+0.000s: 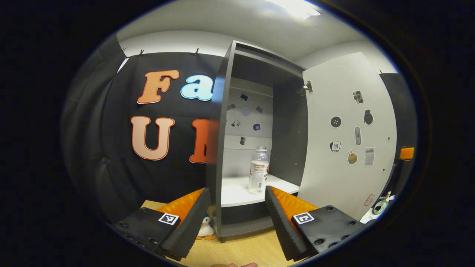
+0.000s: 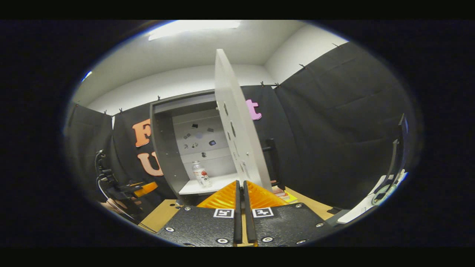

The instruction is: Open the cabinet door with the right hand, grasp the bottle in the cabinet with the left hand and place it on the coaster, then close the cabinet door with the right hand.

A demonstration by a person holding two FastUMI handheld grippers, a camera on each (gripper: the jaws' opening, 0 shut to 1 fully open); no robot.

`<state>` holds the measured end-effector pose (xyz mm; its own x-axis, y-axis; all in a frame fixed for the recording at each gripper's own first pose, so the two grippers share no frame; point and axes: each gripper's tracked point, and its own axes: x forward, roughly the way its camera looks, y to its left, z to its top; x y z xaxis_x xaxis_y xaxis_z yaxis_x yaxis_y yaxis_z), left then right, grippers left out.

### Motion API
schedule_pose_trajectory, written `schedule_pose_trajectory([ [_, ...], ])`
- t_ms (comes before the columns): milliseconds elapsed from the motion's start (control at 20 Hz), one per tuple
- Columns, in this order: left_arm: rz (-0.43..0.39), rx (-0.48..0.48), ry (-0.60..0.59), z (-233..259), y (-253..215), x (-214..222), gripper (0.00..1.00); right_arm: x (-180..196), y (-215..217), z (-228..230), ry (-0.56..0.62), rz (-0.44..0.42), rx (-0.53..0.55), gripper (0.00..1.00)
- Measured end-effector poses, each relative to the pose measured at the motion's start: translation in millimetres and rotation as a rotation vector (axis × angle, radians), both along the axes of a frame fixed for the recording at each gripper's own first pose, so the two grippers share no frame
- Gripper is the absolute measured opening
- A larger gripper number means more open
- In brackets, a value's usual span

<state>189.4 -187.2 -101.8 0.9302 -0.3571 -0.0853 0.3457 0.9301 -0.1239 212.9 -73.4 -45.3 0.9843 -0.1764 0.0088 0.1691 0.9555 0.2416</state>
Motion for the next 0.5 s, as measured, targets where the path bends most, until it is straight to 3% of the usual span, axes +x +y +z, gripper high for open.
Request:
schedule_pose_trajectory([
  [100,-0.01,-0.003,-0.001,-1.9,-16.3,14.1,0.95,4.4,9.1,-1.6,0.004,0.029,-0.023,0.0],
  [150,-0.022,-0.004,-0.003,-3.7,-24.7,20.3,0.96,3.0,16.6,-3.4,0.014,0.049,-0.033,0.07],
  [250,-0.026,0.003,-0.015,-4.1,-39.0,34.4,0.99,3.9,29.4,-6.5,0.033,0.066,-0.073,0.09],
  [300,-0.03,0.003,-0.028,-3.2,-46.8,42.1,0.94,5.2,39.2,-8.5,0.04,0.086,-0.086,0.19],
  [400,-0.029,0.013,-0.044,-4.9,-62.2,61.4,0.96,12.5,52.5,-17.3,0.066,0.127,-0.088,0.23],
  [450,-0.031,0.016,-0.048,-6.2,-69.1,69.7,0.96,15.0,56.4,-23.0,0.084,0.14,-0.089,0.15],
  [500,-0.037,0.018,-0.05,-7.7,-77.8,79.1,0.96,21.7,60.6,-28.4,0.101,0.148,-0.095,0.23],
])
